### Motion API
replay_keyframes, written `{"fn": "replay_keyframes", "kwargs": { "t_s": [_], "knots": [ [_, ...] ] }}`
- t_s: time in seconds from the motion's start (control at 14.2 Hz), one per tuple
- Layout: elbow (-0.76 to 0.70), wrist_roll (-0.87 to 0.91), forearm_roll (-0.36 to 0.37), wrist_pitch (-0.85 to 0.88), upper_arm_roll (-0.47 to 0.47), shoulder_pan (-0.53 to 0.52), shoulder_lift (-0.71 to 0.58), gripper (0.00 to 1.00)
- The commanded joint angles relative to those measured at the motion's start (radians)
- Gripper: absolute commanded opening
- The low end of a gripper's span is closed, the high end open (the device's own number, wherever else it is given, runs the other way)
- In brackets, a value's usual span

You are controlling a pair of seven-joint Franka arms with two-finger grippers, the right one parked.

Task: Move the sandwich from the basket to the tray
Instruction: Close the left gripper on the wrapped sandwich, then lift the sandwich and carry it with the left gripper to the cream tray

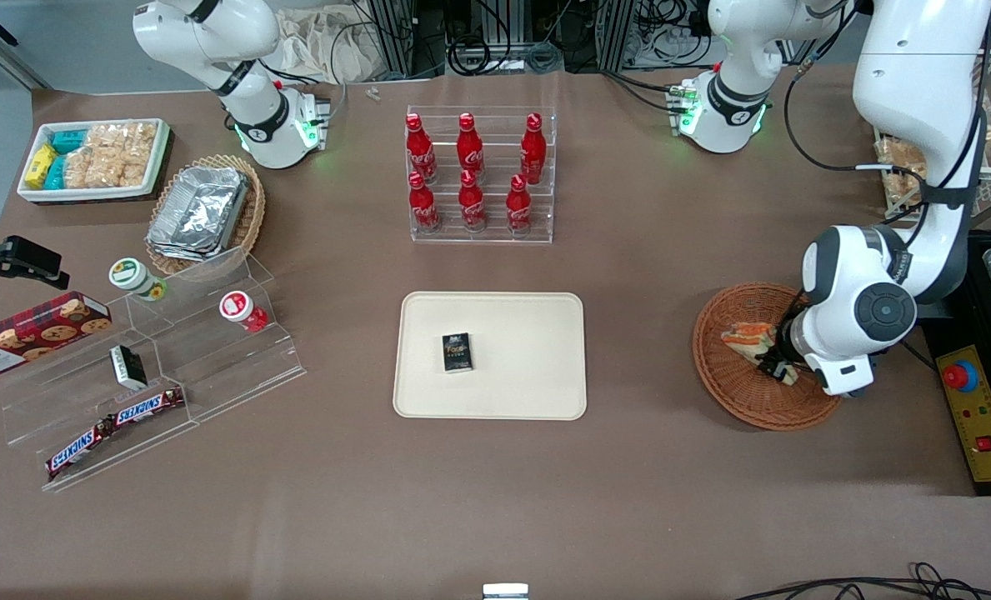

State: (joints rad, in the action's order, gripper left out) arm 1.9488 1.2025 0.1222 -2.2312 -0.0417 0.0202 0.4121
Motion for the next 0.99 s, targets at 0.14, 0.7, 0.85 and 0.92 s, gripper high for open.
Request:
{"fn": "replay_keyframes", "kwargs": {
  "t_s": [0.14,0.7,0.85,0.92],
  "knots": [
    [-0.265,-0.081,0.004,0.276,-0.053,0.004,0.016,0.0],
    [-0.444,-0.132,-0.015,0.39,-0.337,0.014,0.062,0.0],
    [-0.447,-0.193,0.064,0.387,-0.455,0.027,0.132,0.0],
    [-0.449,-0.214,0.121,0.383,-0.507,0.037,0.186,0.0]
  ]
}}
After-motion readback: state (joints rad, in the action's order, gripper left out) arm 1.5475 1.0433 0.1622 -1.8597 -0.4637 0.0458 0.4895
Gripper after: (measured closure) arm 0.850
